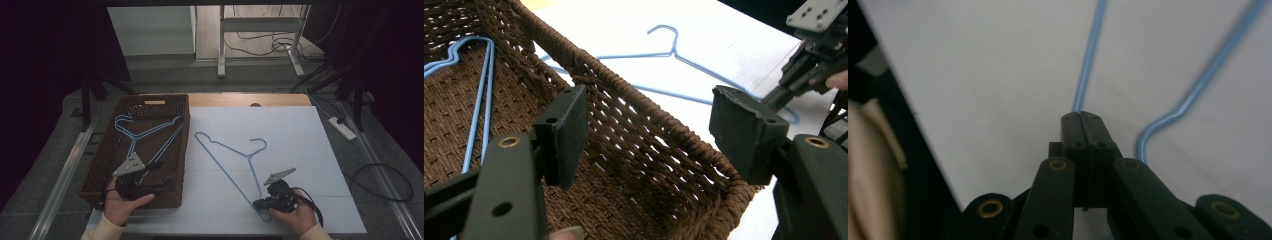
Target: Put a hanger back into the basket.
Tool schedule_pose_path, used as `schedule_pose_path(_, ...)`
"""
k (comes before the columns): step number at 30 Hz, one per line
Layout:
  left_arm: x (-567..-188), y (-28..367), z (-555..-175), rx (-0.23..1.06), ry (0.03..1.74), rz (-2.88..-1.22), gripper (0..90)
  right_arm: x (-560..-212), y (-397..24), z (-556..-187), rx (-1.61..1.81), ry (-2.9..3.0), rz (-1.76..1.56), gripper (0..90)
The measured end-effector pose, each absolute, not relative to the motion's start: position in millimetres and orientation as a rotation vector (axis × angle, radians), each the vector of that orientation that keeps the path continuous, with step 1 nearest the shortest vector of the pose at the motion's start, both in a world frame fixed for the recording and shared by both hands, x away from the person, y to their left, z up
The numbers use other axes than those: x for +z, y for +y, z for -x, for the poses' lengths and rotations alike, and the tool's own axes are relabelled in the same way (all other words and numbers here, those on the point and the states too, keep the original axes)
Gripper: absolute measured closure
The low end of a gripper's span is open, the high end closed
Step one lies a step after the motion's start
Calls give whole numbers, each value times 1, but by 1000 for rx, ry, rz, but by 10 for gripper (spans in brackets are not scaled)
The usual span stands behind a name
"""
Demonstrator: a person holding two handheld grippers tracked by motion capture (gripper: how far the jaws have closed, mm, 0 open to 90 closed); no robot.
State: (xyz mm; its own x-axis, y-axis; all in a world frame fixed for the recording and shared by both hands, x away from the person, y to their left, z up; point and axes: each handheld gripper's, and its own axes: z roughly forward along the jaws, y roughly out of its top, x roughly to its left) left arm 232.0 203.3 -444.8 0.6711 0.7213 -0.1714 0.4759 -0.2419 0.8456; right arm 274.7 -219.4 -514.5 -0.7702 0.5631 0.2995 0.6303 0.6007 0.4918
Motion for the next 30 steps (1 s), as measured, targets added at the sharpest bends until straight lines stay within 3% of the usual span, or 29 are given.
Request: schedule_pose_path(30, -445, 204, -232, 327, 952, -1887, 330, -521, -170, -274, -956, -2719, 836, 900)
